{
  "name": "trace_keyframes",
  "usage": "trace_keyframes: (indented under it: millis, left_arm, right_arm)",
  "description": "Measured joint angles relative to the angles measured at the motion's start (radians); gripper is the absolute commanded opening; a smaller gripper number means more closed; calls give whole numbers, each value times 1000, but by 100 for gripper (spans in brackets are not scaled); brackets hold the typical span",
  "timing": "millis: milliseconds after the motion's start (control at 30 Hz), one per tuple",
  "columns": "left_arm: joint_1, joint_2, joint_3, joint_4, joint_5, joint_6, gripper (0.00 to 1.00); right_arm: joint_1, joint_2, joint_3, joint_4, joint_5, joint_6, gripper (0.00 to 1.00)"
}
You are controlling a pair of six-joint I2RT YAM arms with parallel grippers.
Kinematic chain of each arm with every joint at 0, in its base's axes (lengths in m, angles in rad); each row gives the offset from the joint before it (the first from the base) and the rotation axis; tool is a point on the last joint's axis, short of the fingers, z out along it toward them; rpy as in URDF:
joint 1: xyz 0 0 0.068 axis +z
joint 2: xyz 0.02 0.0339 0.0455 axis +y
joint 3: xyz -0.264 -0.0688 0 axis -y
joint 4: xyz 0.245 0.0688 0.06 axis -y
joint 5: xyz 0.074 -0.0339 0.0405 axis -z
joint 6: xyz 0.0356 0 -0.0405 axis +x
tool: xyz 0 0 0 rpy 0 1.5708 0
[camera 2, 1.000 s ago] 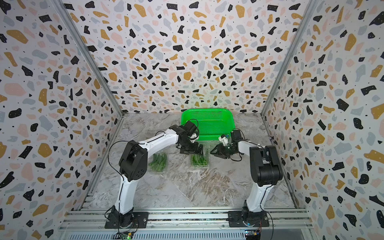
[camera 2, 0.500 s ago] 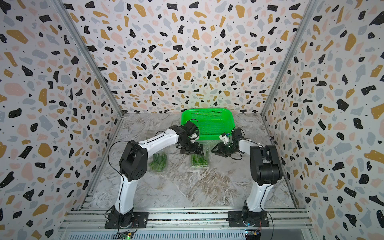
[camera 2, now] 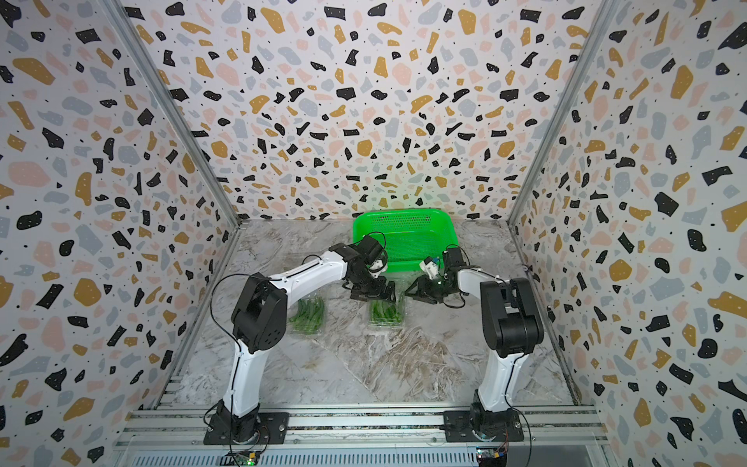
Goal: Take small green peppers out of containers
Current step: Open the packing box at the center of the board.
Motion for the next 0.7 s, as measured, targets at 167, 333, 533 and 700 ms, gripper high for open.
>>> trace_keyframes:
  millis: [167,333,533,700]
  left_arm:
    - [0,0,0,0,2,0,99]
    - [0,0,0,5,26,-6,99]
    - [8,0,0,10,69,-51,99]
    - [16,-2,-15,43,106,-117,100]
  right_arm:
    - [0,0,0,1,-3,0,46]
    - [9,1,0,10,-13,-4,46]
    - [31,8,-2,43,-48,-11,45]
    - [46,9,-8,72,-96,-14,48]
